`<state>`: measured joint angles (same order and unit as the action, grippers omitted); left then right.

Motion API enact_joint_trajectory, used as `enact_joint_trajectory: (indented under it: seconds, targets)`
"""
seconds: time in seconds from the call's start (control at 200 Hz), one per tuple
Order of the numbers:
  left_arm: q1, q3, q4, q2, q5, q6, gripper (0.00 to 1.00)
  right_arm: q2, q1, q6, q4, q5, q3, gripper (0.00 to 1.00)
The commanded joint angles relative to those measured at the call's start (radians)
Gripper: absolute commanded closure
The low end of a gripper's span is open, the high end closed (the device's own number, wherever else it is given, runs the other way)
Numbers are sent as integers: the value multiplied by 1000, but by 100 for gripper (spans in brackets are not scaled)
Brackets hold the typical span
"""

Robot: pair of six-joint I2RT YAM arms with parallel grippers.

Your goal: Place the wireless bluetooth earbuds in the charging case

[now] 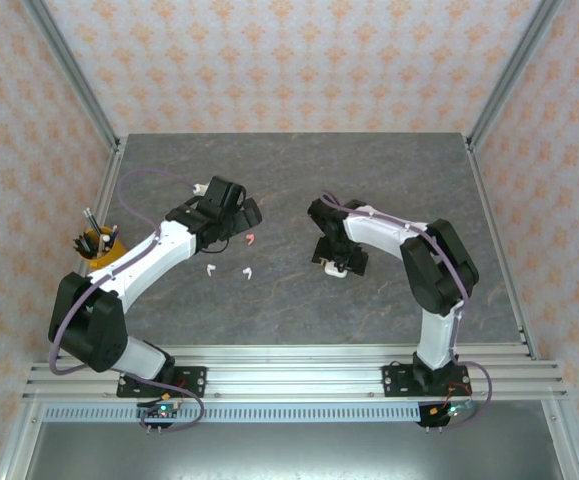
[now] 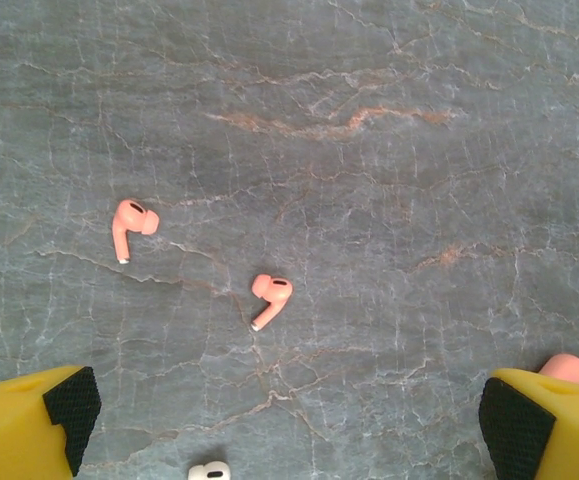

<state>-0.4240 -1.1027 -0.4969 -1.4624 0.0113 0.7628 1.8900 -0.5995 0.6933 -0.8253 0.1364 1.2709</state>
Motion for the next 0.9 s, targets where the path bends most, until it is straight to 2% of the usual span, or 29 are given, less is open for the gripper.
enact_joint_trajectory:
  seconds: [0.0,0.46,0.731,0.896]
  targets:
    - [-7,-11,17,7,-12,21,0,16,0,-11,5,1,20,16]
    - [-15,5,54,5,-77,61,0,18,0,7,93,-10,-57,23]
    - [-15,19,61,27,-101,84,0,7,0,17,82,13,-70,45]
    - [-14,24,83,29,-132,146,0,-26,-2,99,96,87,-65,52]
